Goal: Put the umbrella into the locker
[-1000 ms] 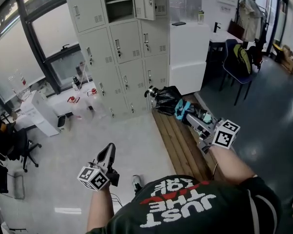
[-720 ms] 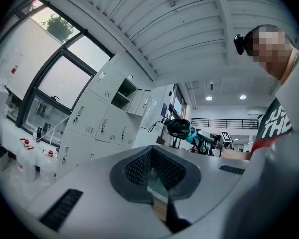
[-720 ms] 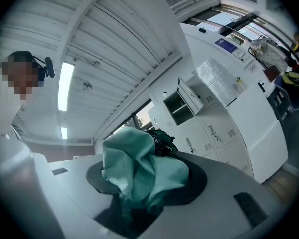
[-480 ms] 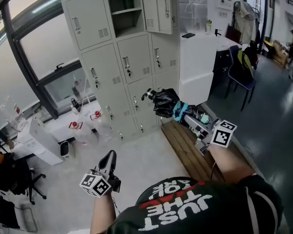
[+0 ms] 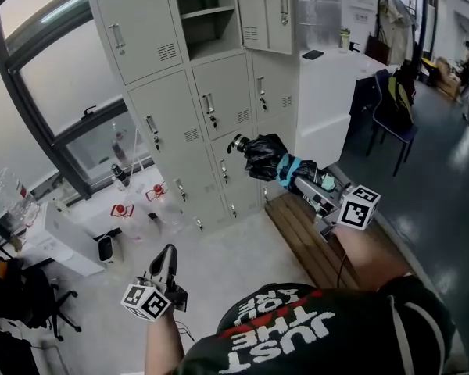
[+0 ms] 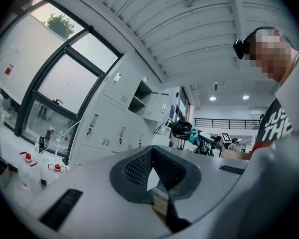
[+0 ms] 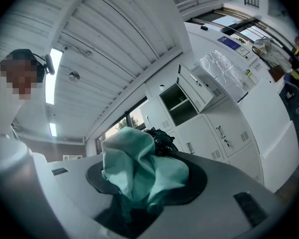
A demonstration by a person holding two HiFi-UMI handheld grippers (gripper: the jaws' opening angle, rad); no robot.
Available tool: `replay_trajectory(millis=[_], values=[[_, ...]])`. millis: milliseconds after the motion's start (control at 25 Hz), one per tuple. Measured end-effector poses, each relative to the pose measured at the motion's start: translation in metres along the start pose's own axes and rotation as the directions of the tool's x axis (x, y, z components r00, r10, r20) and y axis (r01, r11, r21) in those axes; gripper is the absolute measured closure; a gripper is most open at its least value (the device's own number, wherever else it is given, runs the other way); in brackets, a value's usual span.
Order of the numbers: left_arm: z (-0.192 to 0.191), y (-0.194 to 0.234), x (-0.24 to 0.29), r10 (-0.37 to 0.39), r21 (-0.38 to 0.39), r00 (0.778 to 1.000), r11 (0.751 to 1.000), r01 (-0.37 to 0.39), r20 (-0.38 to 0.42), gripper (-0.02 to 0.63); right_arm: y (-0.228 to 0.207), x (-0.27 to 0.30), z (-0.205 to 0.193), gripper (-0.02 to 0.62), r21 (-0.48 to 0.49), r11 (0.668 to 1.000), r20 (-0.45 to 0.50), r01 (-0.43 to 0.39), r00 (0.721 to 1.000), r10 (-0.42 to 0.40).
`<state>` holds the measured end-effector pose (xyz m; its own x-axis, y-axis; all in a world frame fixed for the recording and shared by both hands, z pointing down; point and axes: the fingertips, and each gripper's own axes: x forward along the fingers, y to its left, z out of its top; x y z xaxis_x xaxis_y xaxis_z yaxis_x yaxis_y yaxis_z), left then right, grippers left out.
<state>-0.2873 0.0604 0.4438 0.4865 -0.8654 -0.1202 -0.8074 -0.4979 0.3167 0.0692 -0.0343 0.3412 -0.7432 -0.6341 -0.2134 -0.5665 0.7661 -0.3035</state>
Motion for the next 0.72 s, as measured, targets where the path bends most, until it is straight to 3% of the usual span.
replay_trajectory(millis=[360,720], values=[[0.006,0.039,0.084,0.03,0.029,1.0,0.999,-0.03,-0.007,0.597,-0.083,0.068,0.004,0.37,-0.002,0.999,0.02,-0.035,0.999,0.035],[0.018,0.087,0.268,0.077,0.035,0.995,0.996,-0.079,0.057,0.597,-0.225,0.167,0.044,0.37,-0.036,0.986,0.021,-0.161,0.987,0.162]])
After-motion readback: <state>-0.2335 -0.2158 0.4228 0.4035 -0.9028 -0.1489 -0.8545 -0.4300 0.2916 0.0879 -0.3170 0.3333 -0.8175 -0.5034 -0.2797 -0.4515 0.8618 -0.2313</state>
